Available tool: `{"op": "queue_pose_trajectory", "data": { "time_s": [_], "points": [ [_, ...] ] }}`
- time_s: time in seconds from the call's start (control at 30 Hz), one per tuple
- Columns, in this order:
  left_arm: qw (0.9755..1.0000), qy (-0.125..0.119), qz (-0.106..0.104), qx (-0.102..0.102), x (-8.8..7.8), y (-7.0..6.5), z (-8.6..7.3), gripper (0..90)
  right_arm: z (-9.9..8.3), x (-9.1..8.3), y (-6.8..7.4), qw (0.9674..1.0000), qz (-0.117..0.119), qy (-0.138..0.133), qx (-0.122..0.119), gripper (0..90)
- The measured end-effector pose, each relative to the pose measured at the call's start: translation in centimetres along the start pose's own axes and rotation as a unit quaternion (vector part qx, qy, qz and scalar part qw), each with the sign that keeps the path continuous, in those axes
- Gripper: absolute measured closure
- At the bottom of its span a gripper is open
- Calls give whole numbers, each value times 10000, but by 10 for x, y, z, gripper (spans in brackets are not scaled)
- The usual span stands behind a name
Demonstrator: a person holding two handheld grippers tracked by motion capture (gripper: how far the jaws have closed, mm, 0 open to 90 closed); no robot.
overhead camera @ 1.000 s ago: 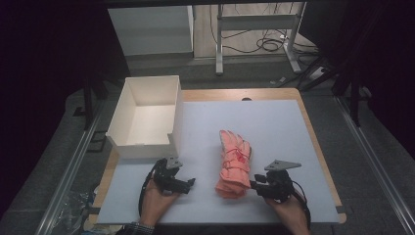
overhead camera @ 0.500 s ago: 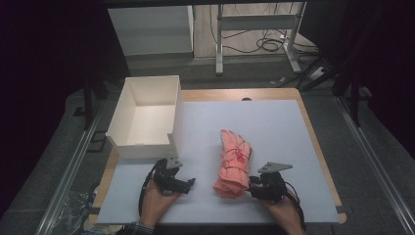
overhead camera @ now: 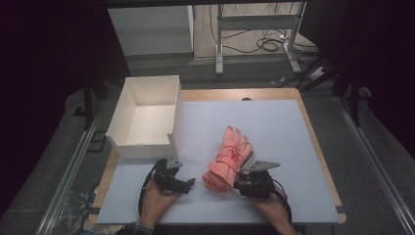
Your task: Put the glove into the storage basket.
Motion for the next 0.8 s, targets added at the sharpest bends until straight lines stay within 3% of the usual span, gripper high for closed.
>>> {"op": "queue_pose_trajectory", "data": {
  "time_s": [0.4, 0.8],
  "points": [
    [10000, 0, -7, -11, 0, 0, 0, 3, 9, 18, 5, 9999, -20, -84, -133, 544],
    [10000, 54, -21, 3, 0, 0, 0, 3, 8, 8, 3, 9995, -79, -89, -284, 507]
  ]
}}
Point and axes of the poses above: each handheld gripper's, and its own axes: x roughly forward along the jaws, z roughly out of its top, y roughly to its left, the point moved 6 cm from there along x, roughly forward along the jaws, and after that the axes turned 3 degrees about -y, right-handed, at the moved point
